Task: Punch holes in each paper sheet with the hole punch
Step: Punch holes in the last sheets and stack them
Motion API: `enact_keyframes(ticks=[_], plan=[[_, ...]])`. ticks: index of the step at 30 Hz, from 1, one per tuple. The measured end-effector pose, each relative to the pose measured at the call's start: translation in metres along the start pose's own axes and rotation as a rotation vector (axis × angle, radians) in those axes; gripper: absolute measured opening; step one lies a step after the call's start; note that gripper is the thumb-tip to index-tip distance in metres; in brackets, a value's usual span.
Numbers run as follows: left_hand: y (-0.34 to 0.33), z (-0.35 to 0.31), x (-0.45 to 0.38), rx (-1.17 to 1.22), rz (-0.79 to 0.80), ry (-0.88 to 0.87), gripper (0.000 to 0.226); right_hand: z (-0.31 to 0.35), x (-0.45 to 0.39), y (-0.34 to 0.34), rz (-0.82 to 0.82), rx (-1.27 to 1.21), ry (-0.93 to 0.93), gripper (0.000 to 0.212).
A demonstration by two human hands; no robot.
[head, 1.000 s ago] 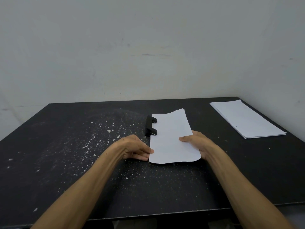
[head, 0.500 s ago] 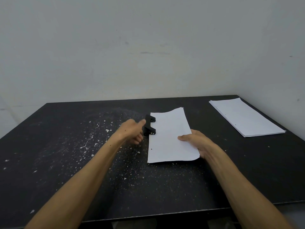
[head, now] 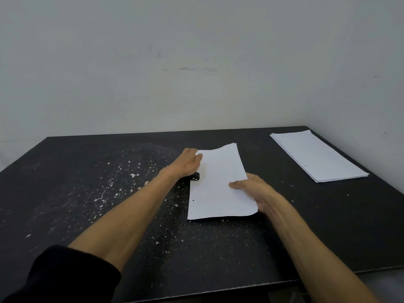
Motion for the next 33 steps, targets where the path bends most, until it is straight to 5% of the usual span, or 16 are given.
enact_keyframes(ticks=[6, 13, 25, 33], plan=[[-0.009, 0.005, -0.003, 0.058, -0.023, -0.001, 0.031, 0.001, 0.000, 0.000, 0.007, -0.003, -0.002, 0.023], [-0.006, 0.002, -0.005, -0.027, -0.095, -0.055, 0.023, 0.001, -0.002, 0.000, 0.000, -0.002, -0.003, 0.025], [-0.011, 0.007, 0.003, -0.294, -0.147, -0.088, 0.044, 0.002, -0.002, -0.002, 0.008, -0.012, -0.002, 0.025], [-0.009, 0.012, 0.004, -0.196, -0.211, -0.082, 0.048, 0.002, -0.003, -0.003, 0.011, 0.001, -0.014, 0.023]])
Point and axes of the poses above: each hand's wrist, its own x-axis away from the middle knuckle, its own y-axis out of the back of the hand, z = x × y, the point moved 9 cm from there along -x, towards the middle knuckle, and after that the axes turned 2 degrees about x, right-handed, at the moved point
